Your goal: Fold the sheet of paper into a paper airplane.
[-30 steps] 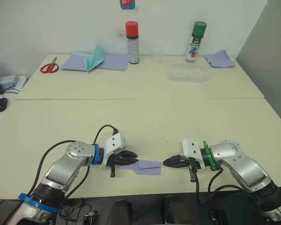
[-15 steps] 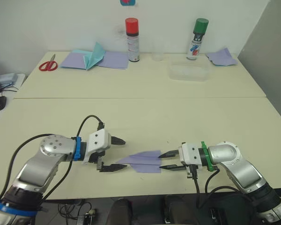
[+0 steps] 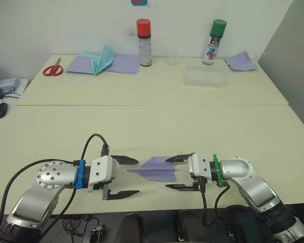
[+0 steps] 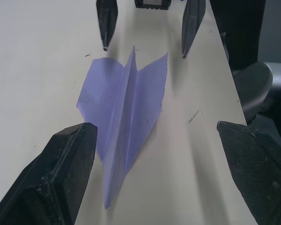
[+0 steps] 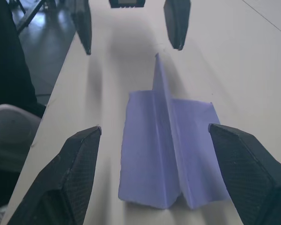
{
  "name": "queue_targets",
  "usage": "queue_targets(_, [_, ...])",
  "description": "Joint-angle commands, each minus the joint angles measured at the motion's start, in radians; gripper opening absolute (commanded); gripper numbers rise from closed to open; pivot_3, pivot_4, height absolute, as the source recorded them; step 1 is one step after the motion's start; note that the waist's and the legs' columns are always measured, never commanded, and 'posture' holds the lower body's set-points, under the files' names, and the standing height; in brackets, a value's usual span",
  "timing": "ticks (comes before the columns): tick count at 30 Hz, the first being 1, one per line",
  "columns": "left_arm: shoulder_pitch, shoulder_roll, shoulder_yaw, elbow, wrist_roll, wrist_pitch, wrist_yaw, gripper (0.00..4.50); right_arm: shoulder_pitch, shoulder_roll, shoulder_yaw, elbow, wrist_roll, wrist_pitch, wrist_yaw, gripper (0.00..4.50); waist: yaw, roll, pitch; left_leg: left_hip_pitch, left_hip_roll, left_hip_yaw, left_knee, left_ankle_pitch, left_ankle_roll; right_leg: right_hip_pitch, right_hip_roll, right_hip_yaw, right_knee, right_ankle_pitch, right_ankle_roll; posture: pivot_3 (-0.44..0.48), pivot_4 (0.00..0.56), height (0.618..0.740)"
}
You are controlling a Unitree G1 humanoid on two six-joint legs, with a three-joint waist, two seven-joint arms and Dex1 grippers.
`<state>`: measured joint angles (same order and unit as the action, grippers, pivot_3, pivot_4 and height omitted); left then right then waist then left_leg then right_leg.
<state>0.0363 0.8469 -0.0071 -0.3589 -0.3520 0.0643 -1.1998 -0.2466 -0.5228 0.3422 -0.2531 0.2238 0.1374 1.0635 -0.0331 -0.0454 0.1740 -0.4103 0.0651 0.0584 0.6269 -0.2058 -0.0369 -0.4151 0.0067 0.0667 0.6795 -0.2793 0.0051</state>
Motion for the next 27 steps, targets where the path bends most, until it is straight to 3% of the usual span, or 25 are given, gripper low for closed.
queue_targets(1, [0.003, 0.004, 0.030, -0.054, -0.021, 0.014, 0.023, 4.50, -0.032, 0.008, -0.022, -0.028, 0.022, 0.051, -0.019, 3.81, 0.000, 0.000, 0.000, 0.000, 0.000, 0.000, 0.000, 0.000, 0.000, 0.000, 0.000, 0.000, 0.000, 0.000, 0.000, 0.000, 0.150, 0.740])
queue_targets(4, [-0.003, -0.001, 0.028, -0.068, -0.022, 0.031, 0.039, 4.50, -0.046, 0.004, 0.021, 0.026, -0.043, 0.037, -0.026, 3.81, 0.000, 0.000, 0.000, 0.000, 0.000, 0.000, 0.000, 0.000, 0.000, 0.000, 0.000, 0.000, 0.000, 0.000, 0.000, 0.000, 0.150, 0.740])
queue_targets(7, [-0.007, -0.006, 0.027, -0.086, -0.028, 0.052, 0.056, 4.50, -0.050, 0.005, 0.059, 0.086, -0.106, -0.063, -0.013, 3.26, 0.001, 0.000, 0.000, 0.000, -0.001, 0.000, 0.000, 0.000, 0.000, 0.000, 0.000, -0.001, 0.000, 0.000, 0.000, 0.000, 0.150, 0.740])
queue_targets(12, [-0.009, -0.016, 0.023, -0.082, -0.018, 0.048, 0.072, 4.50, -0.080, 0.013, 0.103, 0.166, -0.198, -0.159, -0.025, 1.63, 0.000, 0.000, 0.000, 0.000, -0.001, 0.000, 0.000, 0.000, 0.000, 0.000, 0.001, -0.001, 0.000, 0.002, 0.003, 0.000, 0.150, 0.740])
queue_targets(17, [0.007, -0.023, 0.025, -0.073, -0.005, 0.034, 0.083, 4.50, -0.087, 0.055, 0.087, 0.192, -0.192, -0.093, -0.057, 0.02, 0.000, 0.000, 0.000, 0.000, -0.001, 0.000, 0.000, 0.000, 0.000, 0.000, 0.002, -0.001, 0.001, 0.002, 0.003, 0.000, 0.150, 0.740])
queue_targets(21, [-0.001, -0.058, 0.031, -0.066, -0.003, 0.035, 0.128, 4.50, -0.056, 0.078, 0.029, 0.159, -0.139, -0.035, -0.093, 0.02, 0.001, 0.000, 0.000, 0.000, -0.001, 0.000, 0.000, 0.000, 0.000, 0.000, 0.002, -0.001, 0.001, 0.002, 0.003, 0.000, 0.150, 0.740])
queue_targets(27, [0.002, -0.102, 0.093, -0.039, -0.018, 0.045, 0.212, 4.50, 0.003, 0.109, -0.132, 0.058, -0.118, 0.108, -0.290, 0.02, 0.001, 0.000, 0.000, 0.000, -0.001, 0.000, 0.001, 0.000, 0.000, 0.001, 0.001, -0.001, 0.001, 0.003, 0.004, 0.000, 0.150, 0.740])
